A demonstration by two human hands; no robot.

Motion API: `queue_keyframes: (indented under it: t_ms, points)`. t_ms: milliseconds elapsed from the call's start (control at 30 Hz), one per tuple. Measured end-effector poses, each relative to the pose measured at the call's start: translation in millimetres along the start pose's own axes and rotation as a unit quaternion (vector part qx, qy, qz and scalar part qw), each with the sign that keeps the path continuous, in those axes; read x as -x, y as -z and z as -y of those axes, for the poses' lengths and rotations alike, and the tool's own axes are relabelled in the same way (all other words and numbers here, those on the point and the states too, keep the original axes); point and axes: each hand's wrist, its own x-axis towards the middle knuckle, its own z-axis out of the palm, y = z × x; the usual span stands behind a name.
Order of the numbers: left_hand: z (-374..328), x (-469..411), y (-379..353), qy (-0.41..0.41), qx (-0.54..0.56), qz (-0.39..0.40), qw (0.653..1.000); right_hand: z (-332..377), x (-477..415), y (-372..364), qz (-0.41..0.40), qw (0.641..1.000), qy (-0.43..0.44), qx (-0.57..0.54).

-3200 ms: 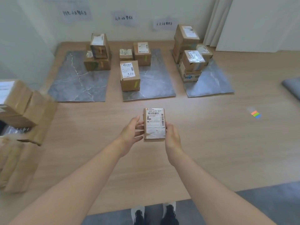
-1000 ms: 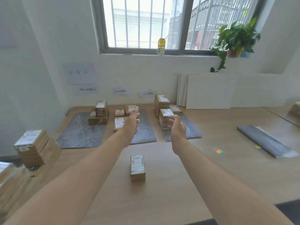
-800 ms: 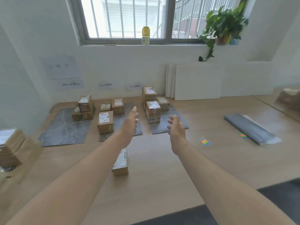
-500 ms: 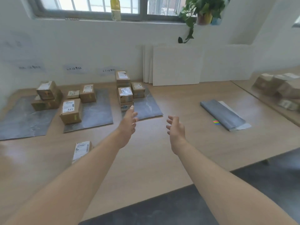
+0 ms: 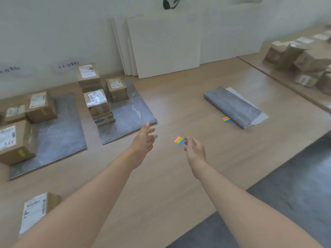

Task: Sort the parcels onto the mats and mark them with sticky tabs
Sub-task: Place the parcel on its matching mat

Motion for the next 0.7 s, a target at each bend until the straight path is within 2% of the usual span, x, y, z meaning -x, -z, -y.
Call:
queue_keyframes:
  t_ms: [100,333,433,567,700]
  points:
    - [8,-42,-11,0.029,0.0,0.014,0.999,-18,-37,-2,-0.02,0.999,-0.018,0.03]
    - [30,-114,-35,0.101,-0.009,0.021,0.995,-43,-96,-6,-0.004,0.996,-0.03,0.08]
    - [41,-150,-45,0.126,-0.021,0.012,0.992,-55,-127,-5,0.032,0.99,-0.006,0.139]
    - [54,-186,-54,0.162,-0.015,0.004,0.987,-71,-170,-11,0.062,0.958,0.056,0.276]
    - [60,-214,-52,0.175,-0.013,-0.004,0.984,-85,-206,-28,0.082,0.938,0.105,0.321]
